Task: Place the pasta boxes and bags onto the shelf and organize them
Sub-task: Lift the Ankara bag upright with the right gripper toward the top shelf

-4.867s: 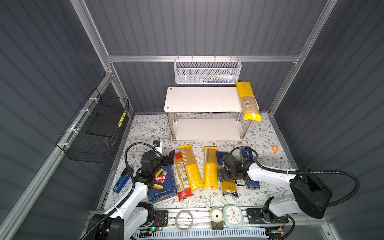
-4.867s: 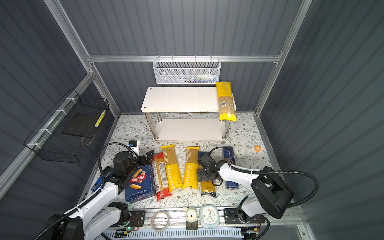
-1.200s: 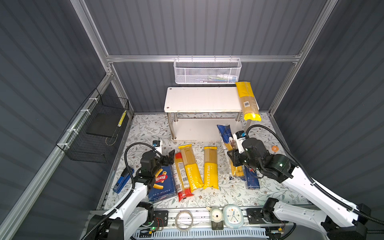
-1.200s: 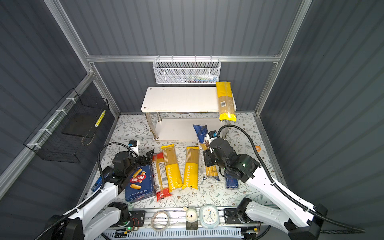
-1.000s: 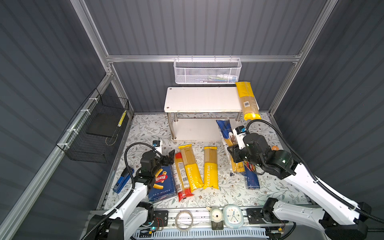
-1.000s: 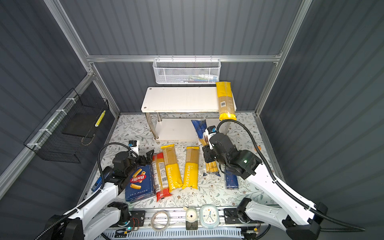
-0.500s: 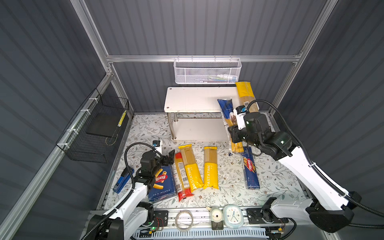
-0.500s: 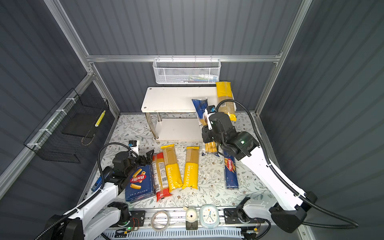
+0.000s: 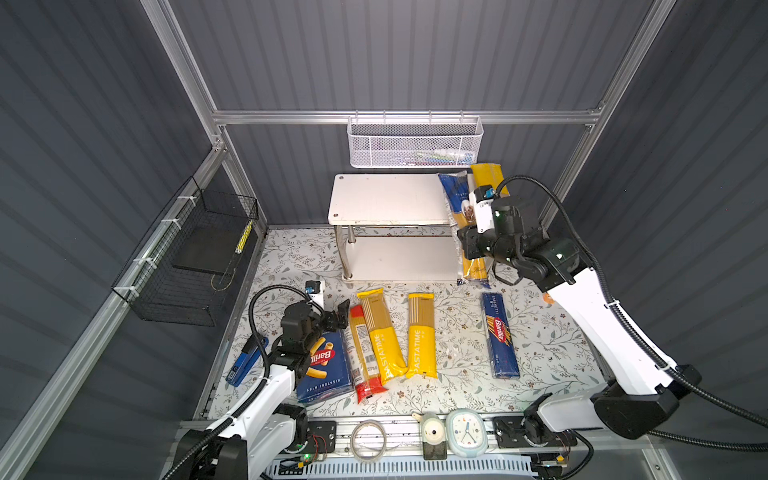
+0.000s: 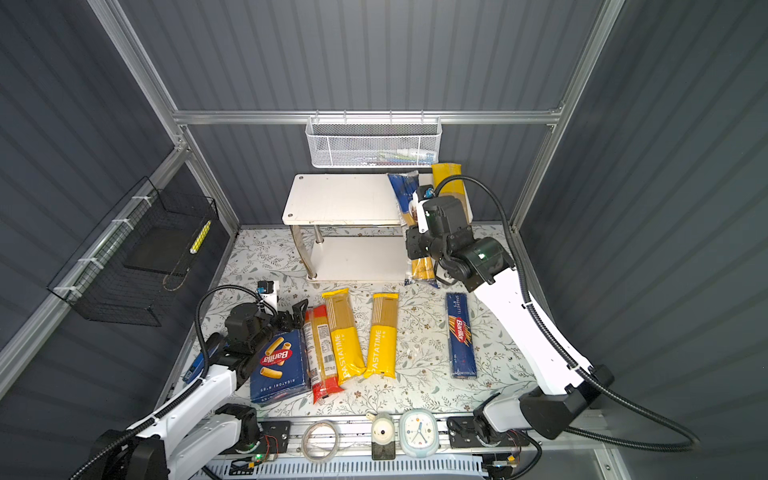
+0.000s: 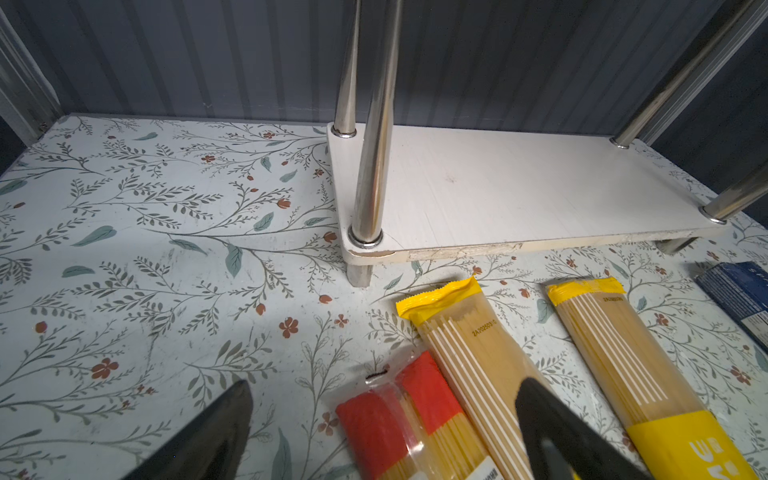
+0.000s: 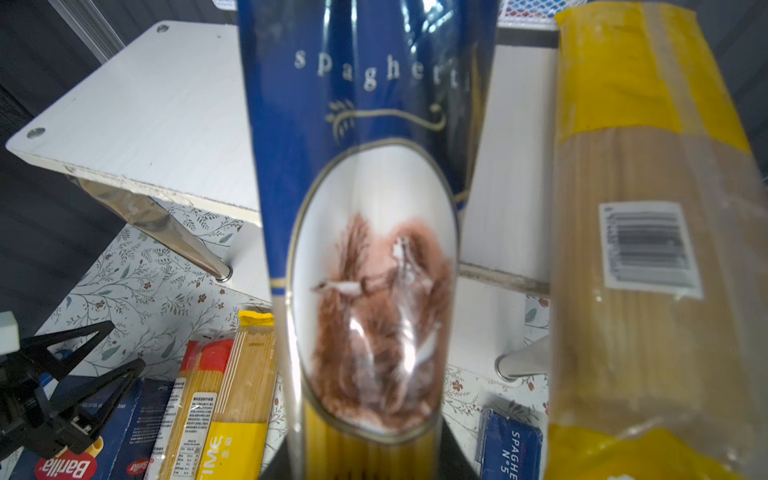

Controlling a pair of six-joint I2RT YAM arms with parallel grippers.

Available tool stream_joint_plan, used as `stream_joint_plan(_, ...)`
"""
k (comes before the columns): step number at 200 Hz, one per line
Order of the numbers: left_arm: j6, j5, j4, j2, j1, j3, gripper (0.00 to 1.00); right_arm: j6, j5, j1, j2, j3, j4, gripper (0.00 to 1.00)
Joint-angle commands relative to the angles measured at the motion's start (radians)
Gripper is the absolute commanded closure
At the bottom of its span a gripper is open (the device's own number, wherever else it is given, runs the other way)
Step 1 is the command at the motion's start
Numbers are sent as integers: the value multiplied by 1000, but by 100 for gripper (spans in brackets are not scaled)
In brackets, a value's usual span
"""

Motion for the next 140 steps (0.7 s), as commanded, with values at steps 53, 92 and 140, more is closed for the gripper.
stream_joint_plan(53,-8,-10,-17,1,-4,5,0,-55,-18,-62,69,176,108,86)
stream_joint_plan(92,-8,-10,-18,1,-4,5,0,-65,-48,-89,140,252,99,86)
stream_joint_plan(140,-8,-10,-19,0,-4,5,0,-75,-59,-108,226,365,60,85)
